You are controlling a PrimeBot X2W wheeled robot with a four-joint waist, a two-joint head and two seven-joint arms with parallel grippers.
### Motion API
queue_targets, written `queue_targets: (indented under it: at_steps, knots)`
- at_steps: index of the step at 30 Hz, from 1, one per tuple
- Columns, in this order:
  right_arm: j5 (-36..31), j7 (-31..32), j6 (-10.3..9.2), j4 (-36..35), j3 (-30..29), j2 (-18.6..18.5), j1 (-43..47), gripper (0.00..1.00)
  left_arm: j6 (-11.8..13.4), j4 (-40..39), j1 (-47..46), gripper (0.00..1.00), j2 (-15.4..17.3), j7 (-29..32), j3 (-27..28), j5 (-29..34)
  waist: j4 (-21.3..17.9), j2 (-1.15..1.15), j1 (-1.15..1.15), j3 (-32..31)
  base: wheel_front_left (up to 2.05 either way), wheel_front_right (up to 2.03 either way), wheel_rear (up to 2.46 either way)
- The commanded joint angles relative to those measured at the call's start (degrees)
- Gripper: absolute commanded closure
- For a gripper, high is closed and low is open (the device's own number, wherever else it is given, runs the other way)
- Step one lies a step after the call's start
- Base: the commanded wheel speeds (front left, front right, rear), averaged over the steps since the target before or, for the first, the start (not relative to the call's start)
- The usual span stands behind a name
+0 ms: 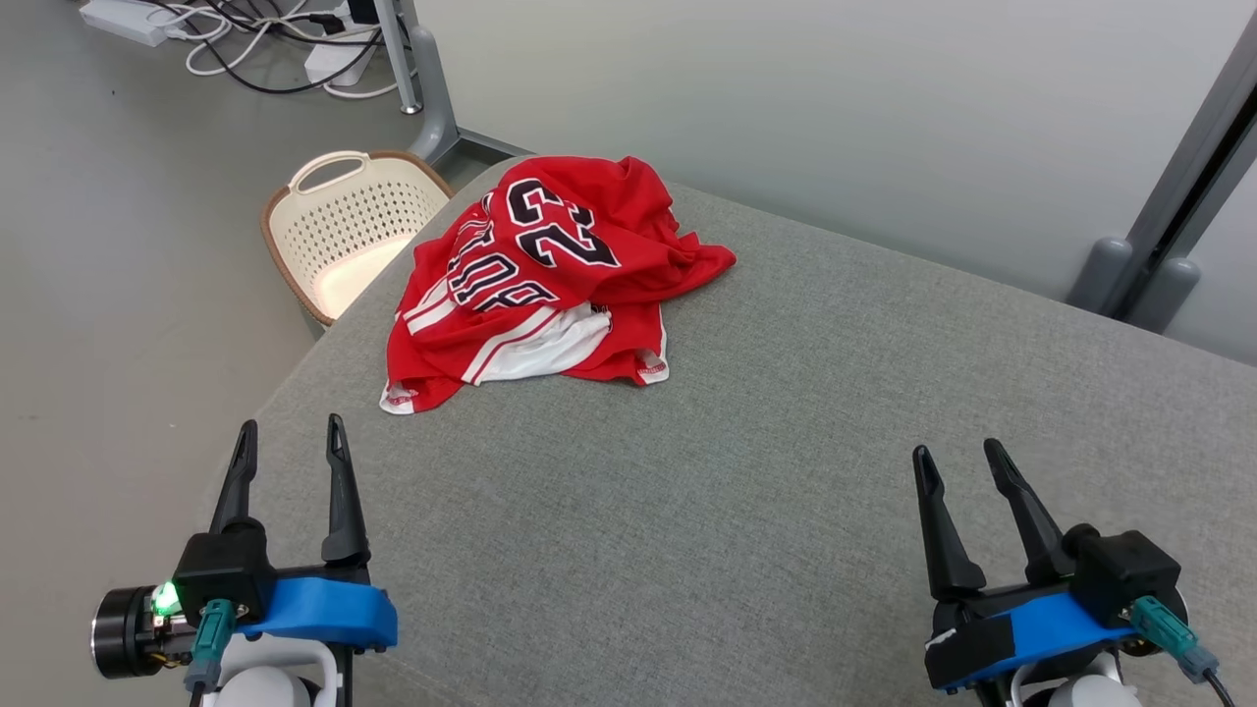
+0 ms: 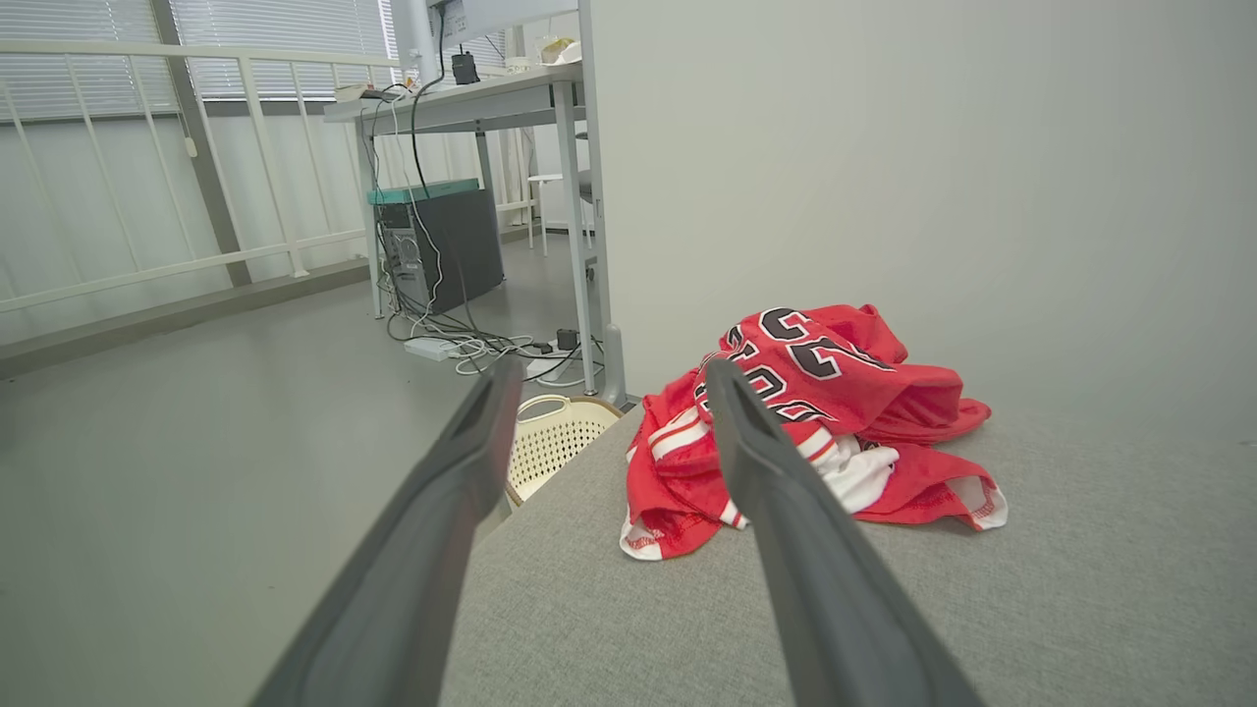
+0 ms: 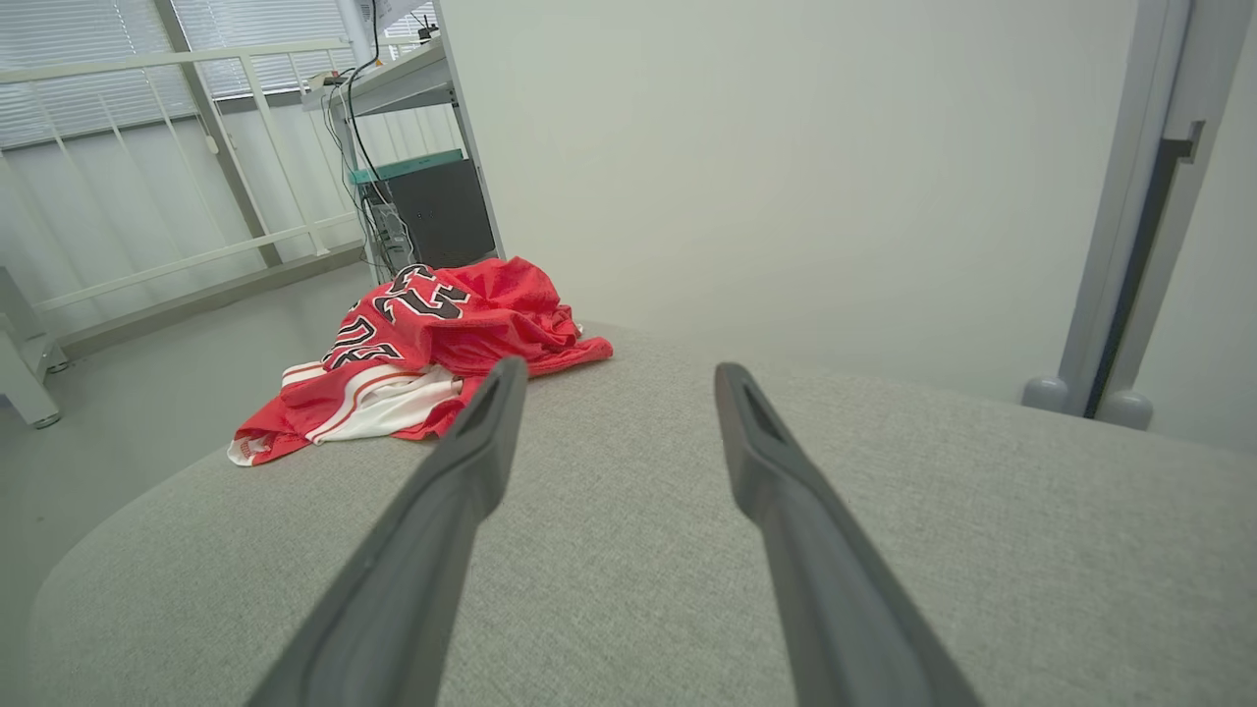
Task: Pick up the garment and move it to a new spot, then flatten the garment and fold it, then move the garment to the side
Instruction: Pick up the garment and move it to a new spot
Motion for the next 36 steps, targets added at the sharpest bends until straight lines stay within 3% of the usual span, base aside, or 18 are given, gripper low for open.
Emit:
queue_targets:
  at_steps: [1,10,18,30,36]
  knots:
    - [-0.17,-0.04,0.01,0.17,0.06,-0.32,-0.47,0.0,0.05,-0.08,0.06,0.0,0.13,-0.28,0.29,0.02,-0.01,0.0,0.0,0.02,0.0,0.0,0.0]
    - [-0.95,-0.03,0.01,0.37,0.55,-0.32,-0.97,0.0,-0.2,-0.3,-1.42,0.0,0.41,-0.28,1.67,-0.97,-2.23,0.0,0.0,0.68,0.0,0.0,0.0]
    - [-3.8,-0.04,0.01,-0.87,0.72,-0.34,-3.29,0.0,-1.31,-0.45,-7.41,0.0,2.15,-0.23,5.38,-3.3,-7.31,0.0,0.0,4.82,0.0,0.0,0.0]
    - [-7.47,-0.04,0.01,-6.17,-0.05,-2.31,-8.72,0.0,-3.18,2.2,-22.36,0.0,7.71,-0.22,13.32,-6.2,-17.74,0.0,0.0,17.47,0.0,0.0,0.0]
    - [-9.12,0.5,0.01,-10.73,-1.43,-2.98,-9.77,0.0,-4.75,7.74,-30.33,0.0,11.51,-0.23,16.43,-6.88,-20.73,0.0,0.0,22.91,0.0,0.0,0.0]
